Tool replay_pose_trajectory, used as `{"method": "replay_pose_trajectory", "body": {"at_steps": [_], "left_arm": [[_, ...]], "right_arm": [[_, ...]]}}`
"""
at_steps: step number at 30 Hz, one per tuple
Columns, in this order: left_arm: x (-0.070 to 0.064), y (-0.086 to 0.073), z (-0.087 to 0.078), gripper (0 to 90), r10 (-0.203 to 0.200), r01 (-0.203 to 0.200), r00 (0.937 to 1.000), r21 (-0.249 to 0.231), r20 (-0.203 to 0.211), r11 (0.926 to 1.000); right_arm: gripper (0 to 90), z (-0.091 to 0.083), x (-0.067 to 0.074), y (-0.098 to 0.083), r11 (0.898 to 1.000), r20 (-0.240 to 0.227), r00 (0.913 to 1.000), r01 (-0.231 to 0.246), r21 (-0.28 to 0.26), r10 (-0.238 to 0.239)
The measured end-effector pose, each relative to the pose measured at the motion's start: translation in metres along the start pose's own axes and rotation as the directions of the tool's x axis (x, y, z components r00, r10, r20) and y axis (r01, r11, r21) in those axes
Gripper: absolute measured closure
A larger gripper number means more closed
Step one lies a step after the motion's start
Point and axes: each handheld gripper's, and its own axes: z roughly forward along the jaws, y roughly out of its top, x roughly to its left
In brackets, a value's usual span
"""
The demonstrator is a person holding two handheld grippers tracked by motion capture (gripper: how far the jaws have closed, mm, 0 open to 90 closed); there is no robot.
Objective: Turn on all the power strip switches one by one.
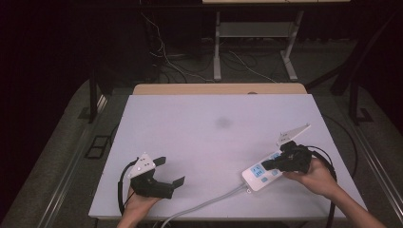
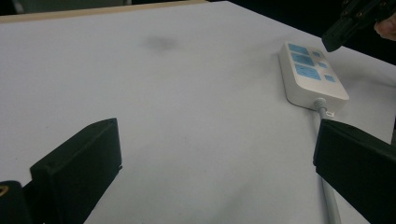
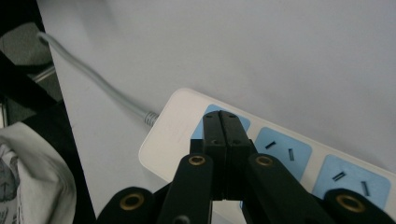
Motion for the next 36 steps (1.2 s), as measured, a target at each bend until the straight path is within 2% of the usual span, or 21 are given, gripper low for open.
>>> {"method": "replay_pose_trajectory", "body": {"at_steps": [2,5,7,10,12,15,16,17,21,27,32,36], "left_arm": [[0.0,0.0,0.0,0.0,-0.002,0.002,1.0,0.0,0.0,1.0],[0.0,0.0,0.0,0.0,-0.002,0.002,1.0,-0.002,0.0,1.0],[0.0,0.0,0.0,0.0,-0.002,0.002,1.0,-0.002,0.002,1.0],[0.0,0.0,0.0,0.0,0.0,0.0,1.0,-0.003,0.003,1.0],[0.0,0.0,0.0,0.0,-0.003,0.003,1.0,-0.006,0.004,1.0],[-0.001,0.0,0.0,0.0,-0.003,0.003,1.0,-0.007,0.003,1.0],[-0.001,0.0,0.0,0.0,-0.003,0.003,1.0,-0.007,0.003,1.0],[-0.001,0.0,0.0,0.0,-0.003,0.003,1.0,-0.007,0.003,1.0],[-0.001,0.0,0.0,0.0,-0.002,0.002,1.0,-0.005,0.004,1.0],[0.0,0.0,0.0,0.0,-0.006,0.006,1.0,-0.002,0.002,1.0],[0.001,-0.001,0.0,0.0,-0.008,0.008,1.0,0.001,-0.001,1.0],[0.001,-0.001,0.001,0.0,-0.007,0.007,1.0,0.004,-0.001,1.0]], "right_arm": [[89.2,-0.003,-0.001,-0.001,1.0,0.013,0.9998,-0.017,-0.022,0.017],[77.1,-0.009,-0.002,-0.002,0.996,0.047,0.9982,-0.034,-0.081,0.038],[66.6,-0.013,-0.002,-0.004,0.99,0.069,0.9954,-0.057,-0.132,0.066],[49.0,-0.019,-0.001,-0.01,0.975,0.103,0.9881,-0.091,-0.202,0.114],[36.0,-0.022,0.0,-0.015,0.96,0.119,0.9813,-0.118,-0.254,0.152],[10.9,-0.025,0.003,-0.025,0.939,0.139,0.9679,-0.159,-0.306,0.209],[8.8,-0.026,0.004,-0.029,0.932,0.151,0.9622,-0.17,-0.32,0.227],[0.0,-0.026,0.004,-0.032,0.928,0.143,0.9607,-0.181,-0.327,0.238],[0.4,-0.026,0.009,-0.05,0.905,0.121,0.9563,-0.204,-0.373,0.266],[0.4,-0.021,0.014,-0.071,0.886,0.111,0.9513,-0.221,-0.408,0.288],[0.4,-0.016,0.019,-0.084,0.885,0.115,0.9508,-0.218,-0.412,0.288],[0.4,-0.017,0.021,-0.085,0.886,0.118,0.954,-0.204,-0.417,0.276]]}}
